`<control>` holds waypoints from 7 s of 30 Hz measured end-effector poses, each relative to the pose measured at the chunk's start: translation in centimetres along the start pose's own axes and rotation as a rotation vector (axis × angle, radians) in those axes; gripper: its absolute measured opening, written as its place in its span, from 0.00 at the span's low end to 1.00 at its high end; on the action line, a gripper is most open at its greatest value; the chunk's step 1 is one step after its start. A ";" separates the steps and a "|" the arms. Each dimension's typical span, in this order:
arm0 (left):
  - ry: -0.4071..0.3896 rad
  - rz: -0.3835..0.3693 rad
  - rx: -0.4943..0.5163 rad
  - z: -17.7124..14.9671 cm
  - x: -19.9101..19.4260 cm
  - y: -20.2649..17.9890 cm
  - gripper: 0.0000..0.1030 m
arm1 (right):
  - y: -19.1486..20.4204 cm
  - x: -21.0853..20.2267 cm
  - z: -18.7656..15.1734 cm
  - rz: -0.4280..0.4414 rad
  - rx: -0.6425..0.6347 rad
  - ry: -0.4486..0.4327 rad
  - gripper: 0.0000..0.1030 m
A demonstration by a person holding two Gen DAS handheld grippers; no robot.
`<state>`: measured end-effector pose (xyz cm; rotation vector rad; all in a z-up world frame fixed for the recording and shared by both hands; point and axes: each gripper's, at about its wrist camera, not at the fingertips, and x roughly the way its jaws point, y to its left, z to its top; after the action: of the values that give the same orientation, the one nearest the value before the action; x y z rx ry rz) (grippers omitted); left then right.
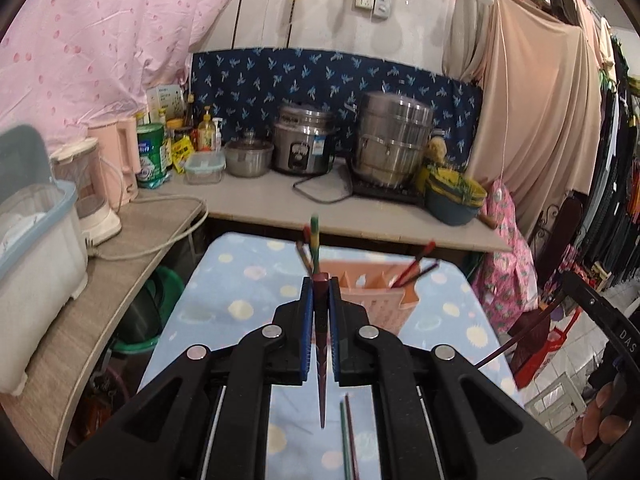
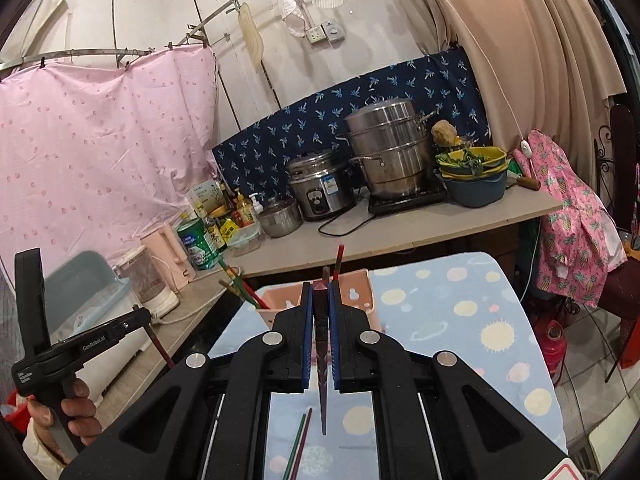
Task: Organize utensils
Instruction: 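Lift both dark red chopsticks and lower them into the pink basket, then open both tools to release the chopsticks and withdraw from the basket, then move both tools down over the last green and dark red chopsticks, then grasp the dark red chopstick with the right tool while the left tool grasps the green one, then lift both chopsticks and lower them into the pink basket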
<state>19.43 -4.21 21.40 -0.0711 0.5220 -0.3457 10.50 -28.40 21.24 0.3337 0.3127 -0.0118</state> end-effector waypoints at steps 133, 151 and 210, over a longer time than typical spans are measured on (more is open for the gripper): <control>0.369 0.191 0.069 -26.9 -1.3 3.2 0.63 | 6.2 1.1 -28.9 -0.056 -0.146 0.519 0.25; 0.388 0.108 0.104 -27.9 -1.1 -0.2 0.75 | 1.2 -1.9 -28.6 -0.152 -0.065 0.497 0.07; 0.216 -0.007 0.011 -17.3 -6.2 0.2 0.07 | -0.5 -8.8 -15.6 -0.092 0.030 0.199 0.07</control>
<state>5.82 -1.51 9.40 -0.0247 0.7336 -0.3656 -2.59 -24.18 9.71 0.3505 0.5252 -0.0739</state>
